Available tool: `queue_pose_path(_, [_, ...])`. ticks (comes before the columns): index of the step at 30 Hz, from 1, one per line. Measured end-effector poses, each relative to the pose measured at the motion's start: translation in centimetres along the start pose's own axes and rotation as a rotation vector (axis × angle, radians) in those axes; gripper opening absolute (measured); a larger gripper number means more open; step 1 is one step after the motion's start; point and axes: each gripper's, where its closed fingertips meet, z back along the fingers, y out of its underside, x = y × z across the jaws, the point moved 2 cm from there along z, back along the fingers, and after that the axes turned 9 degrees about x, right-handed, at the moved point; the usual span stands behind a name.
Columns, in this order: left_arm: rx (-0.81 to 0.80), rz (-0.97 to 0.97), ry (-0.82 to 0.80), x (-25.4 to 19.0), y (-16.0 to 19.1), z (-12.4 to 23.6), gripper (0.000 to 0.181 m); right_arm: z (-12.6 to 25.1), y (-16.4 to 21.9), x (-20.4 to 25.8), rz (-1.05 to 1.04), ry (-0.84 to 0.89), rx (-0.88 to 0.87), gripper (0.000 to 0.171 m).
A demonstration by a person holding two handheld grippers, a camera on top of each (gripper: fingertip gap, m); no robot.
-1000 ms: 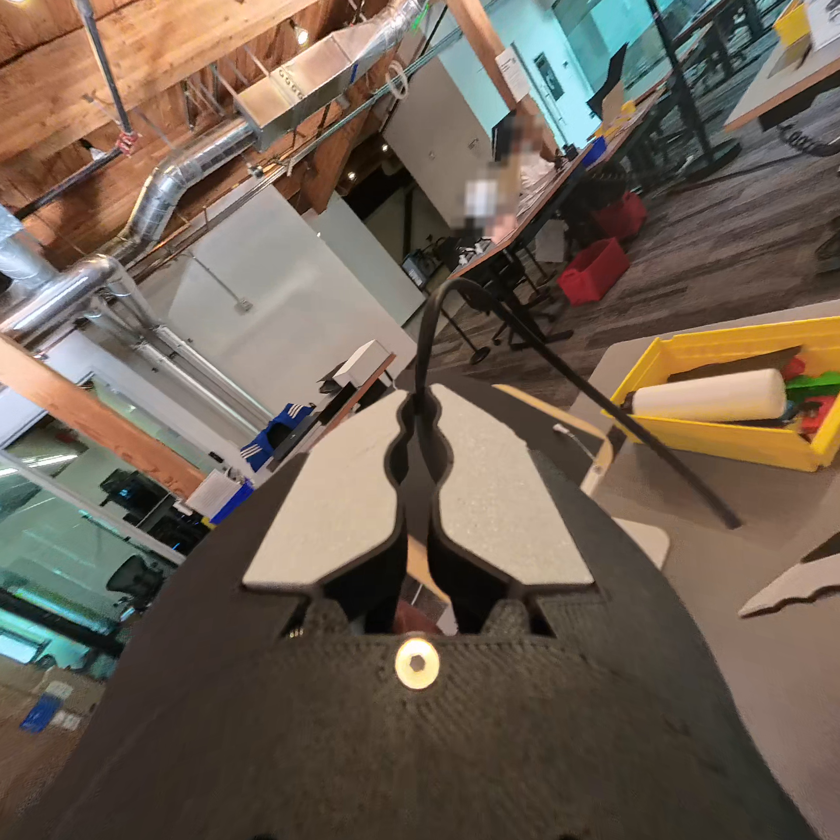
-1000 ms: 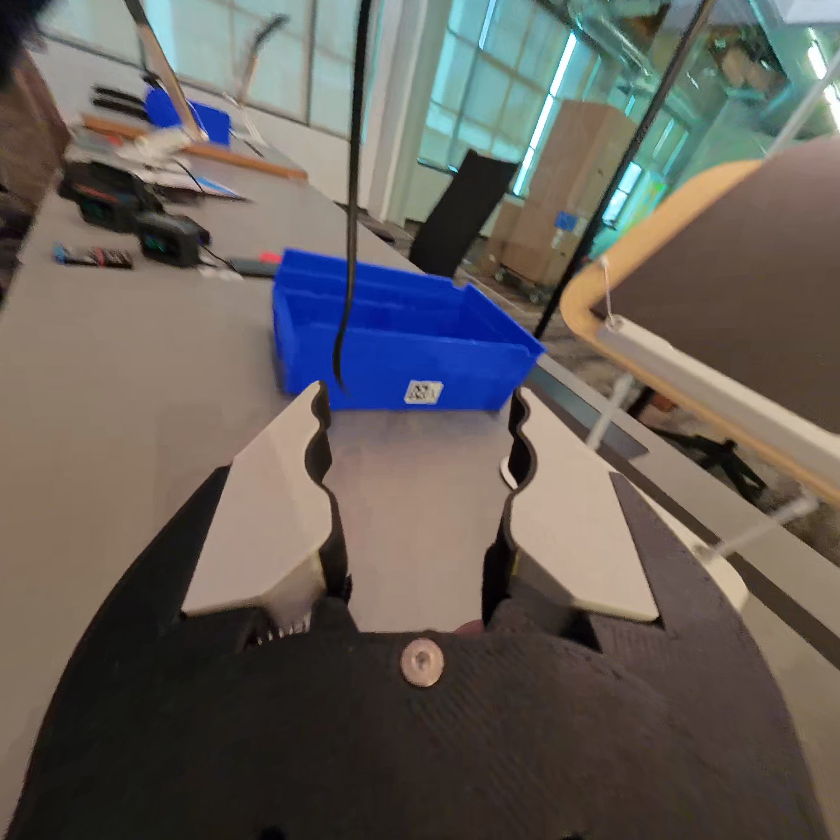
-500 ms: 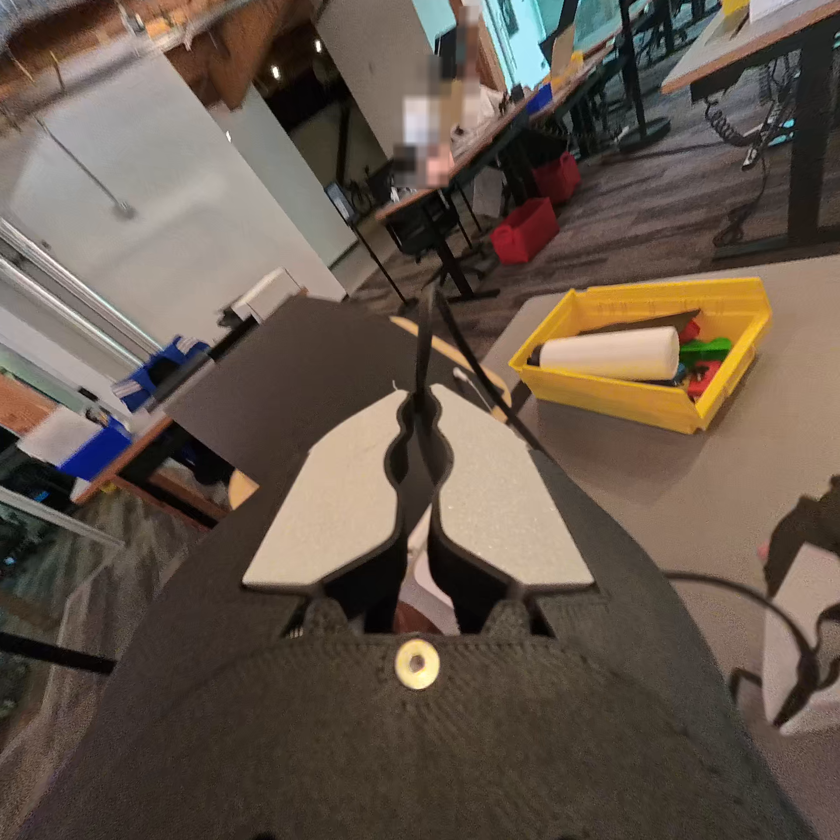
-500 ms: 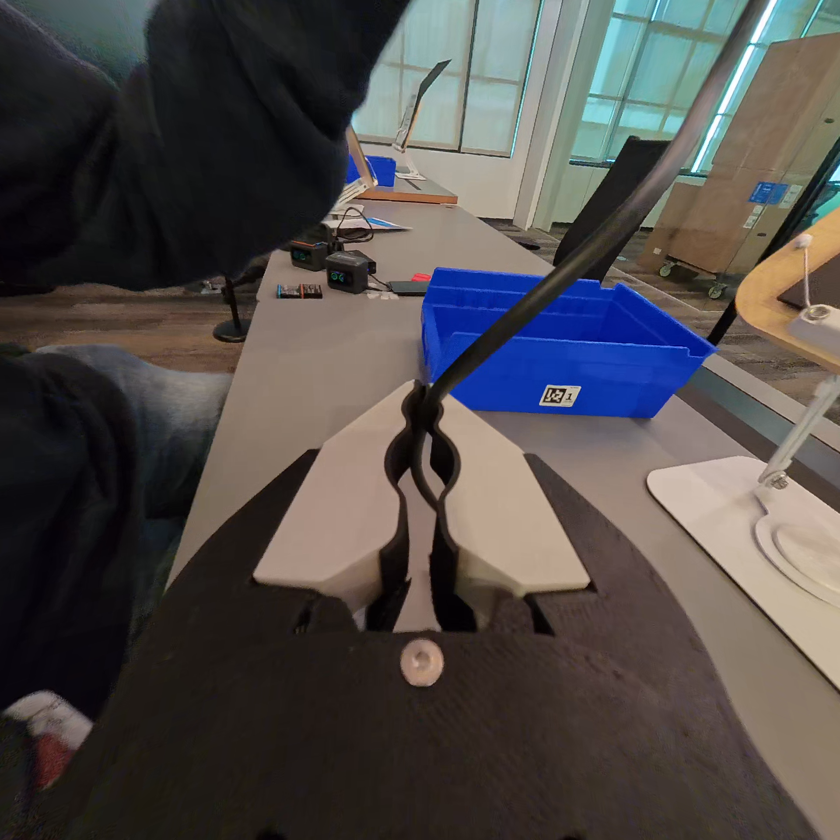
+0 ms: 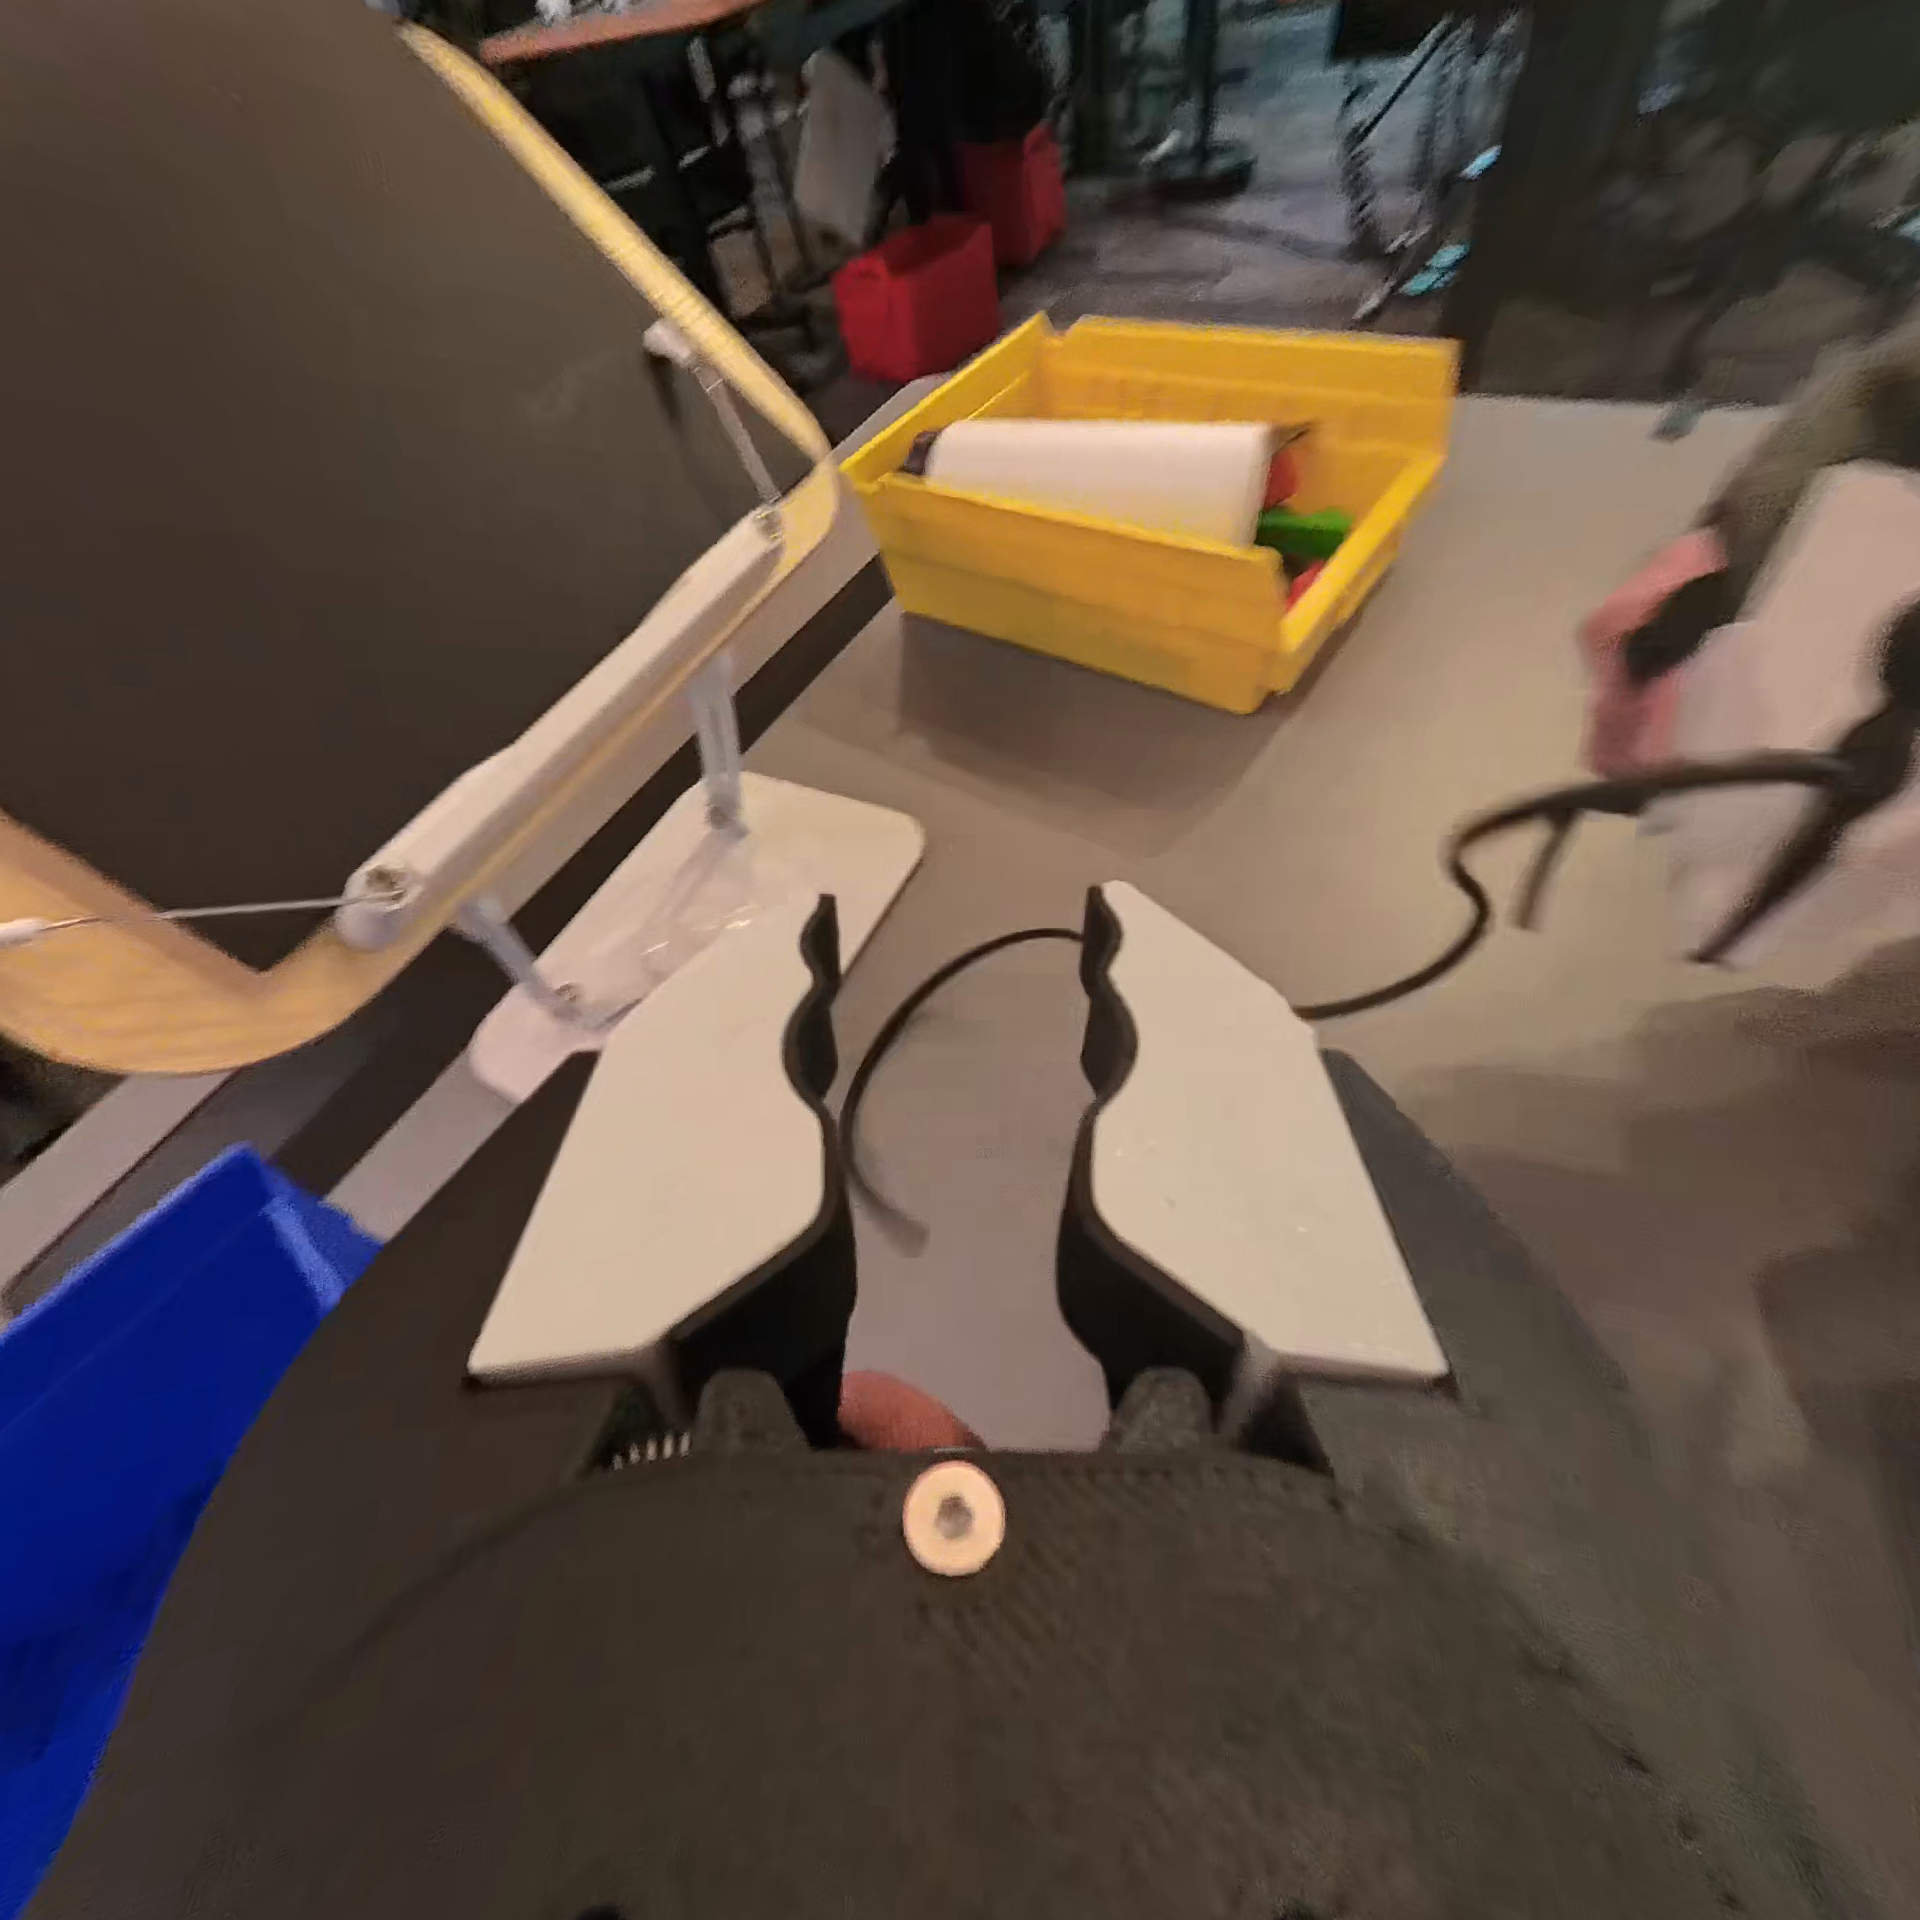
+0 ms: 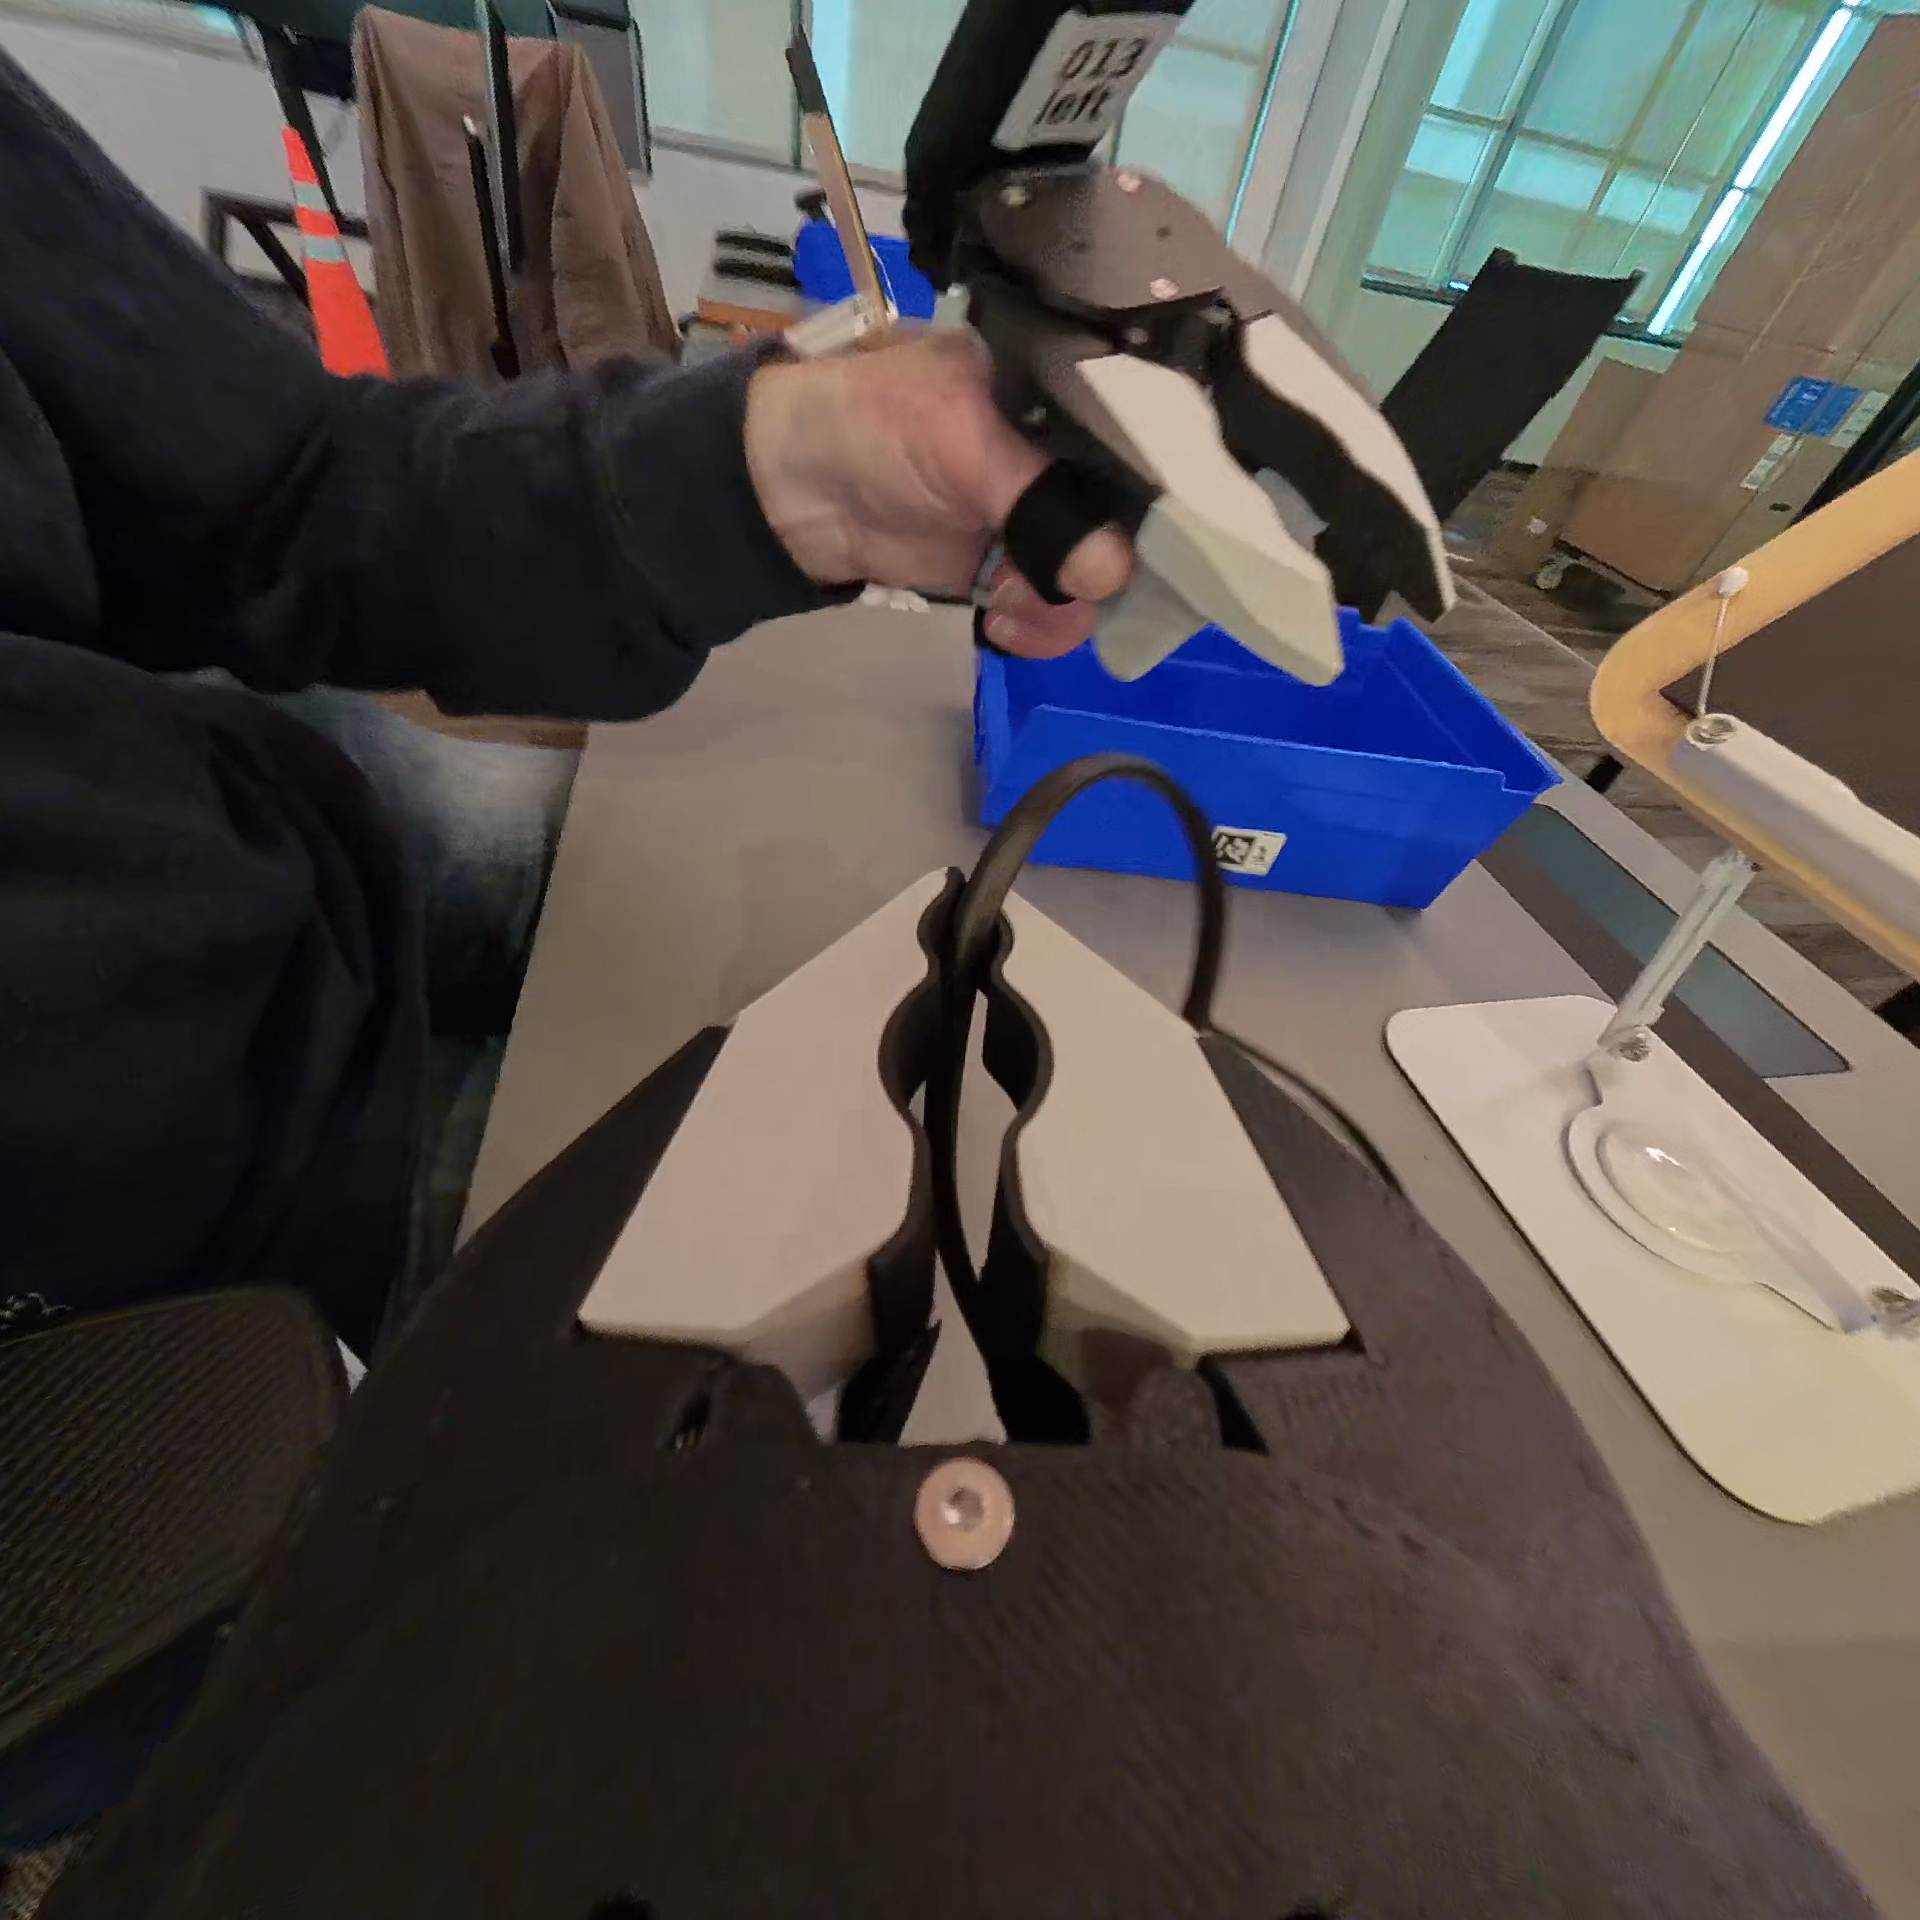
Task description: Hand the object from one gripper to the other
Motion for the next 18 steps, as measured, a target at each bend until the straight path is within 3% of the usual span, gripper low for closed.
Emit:
queue_pose_path(4, [-0.108, 0.004, 0.174, -4.7, 0.2, 0.9, 0.058, -0.3, -1.1, -0.5, -0.064, -0.026, -0.087, 0.000])
queue_pose_path(9, [-0.156, -0.056, 0.256, -9.2, 1.9, -0.7, 0.096, -0.1, -3.1, -0.1, -0.118, -0.122, -0.204, 0.000])
queue_pose_path(13, [-0.182, -0.067, 0.271, -11.6, 1.7, -2.7, 0.114, -0.5, -4.2, 0.3, -0.118, -0.155, -0.227, 0.000])
queue_pose_path(15, [-0.174, -0.065, 0.295, -12.6, 2.0, -3.8, 0.100, -0.7, -4.5, 0.6, -0.114, -0.167, -0.230, 0.000])
queue_pose_path(18, [-0.199, -0.073, 0.305, -13.3, 2.3, -4.5, 0.037, -0.8, -4.7, 1.0, -0.121, -0.189, -0.240, 0.000])
